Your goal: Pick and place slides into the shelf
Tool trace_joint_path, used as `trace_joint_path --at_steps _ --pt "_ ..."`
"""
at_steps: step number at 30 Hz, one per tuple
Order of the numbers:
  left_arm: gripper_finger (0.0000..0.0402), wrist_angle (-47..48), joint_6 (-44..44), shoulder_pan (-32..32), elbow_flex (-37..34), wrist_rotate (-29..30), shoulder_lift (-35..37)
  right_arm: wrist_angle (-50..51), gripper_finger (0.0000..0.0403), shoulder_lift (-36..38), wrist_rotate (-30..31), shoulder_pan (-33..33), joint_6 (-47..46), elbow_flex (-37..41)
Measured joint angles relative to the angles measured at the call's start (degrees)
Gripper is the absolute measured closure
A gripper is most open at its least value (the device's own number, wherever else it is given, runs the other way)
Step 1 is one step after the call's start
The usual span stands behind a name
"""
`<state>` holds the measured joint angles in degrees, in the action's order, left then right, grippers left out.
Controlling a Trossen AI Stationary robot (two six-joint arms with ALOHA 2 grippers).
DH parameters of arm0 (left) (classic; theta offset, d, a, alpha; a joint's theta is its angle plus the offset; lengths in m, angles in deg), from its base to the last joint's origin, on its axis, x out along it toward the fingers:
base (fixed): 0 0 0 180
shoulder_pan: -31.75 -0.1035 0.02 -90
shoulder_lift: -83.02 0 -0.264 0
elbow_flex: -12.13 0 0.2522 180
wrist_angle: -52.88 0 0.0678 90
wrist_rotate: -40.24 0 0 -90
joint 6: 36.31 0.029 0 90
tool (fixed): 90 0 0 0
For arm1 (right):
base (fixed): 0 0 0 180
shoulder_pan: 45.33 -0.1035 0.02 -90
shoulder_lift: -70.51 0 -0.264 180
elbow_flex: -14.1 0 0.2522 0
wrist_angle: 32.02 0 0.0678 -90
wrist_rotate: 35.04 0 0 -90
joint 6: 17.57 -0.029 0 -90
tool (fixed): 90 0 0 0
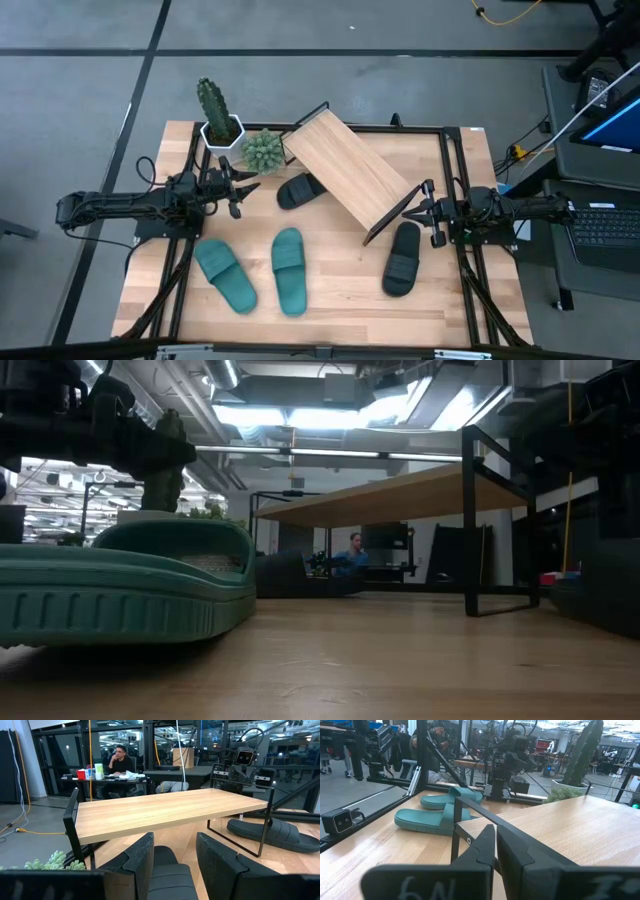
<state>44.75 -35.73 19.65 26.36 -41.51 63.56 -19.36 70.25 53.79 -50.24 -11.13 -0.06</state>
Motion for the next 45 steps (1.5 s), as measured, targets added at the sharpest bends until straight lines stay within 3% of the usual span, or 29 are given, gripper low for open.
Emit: trace_joint_path --at_steps 33,35,40,45 --pt "0.0262 0.0 -0.3 0.0 0.0 -0.2 0.0 -1.1 0.0382 0.0 0.0 0.0 -3.2 0.0" --pt "0.0262 0.0 -0.1 0.0 0.0 -2.6 0.0 -1.1 0.0382 0.0 0.0 0.0 -3.2 0.0" --pt "0.0265 0.0 -0.7 0.0 0.0 -15.0 0.0 -0.7 0.0382 0.0 0.0 0.0 -3.2 0.0" --pt "0.0303 1.7 -1.8 0.0 0.0 -18.3 0.0 -0.2 0.0382 0.0 -1.3 0.0 -3.2 0.0"
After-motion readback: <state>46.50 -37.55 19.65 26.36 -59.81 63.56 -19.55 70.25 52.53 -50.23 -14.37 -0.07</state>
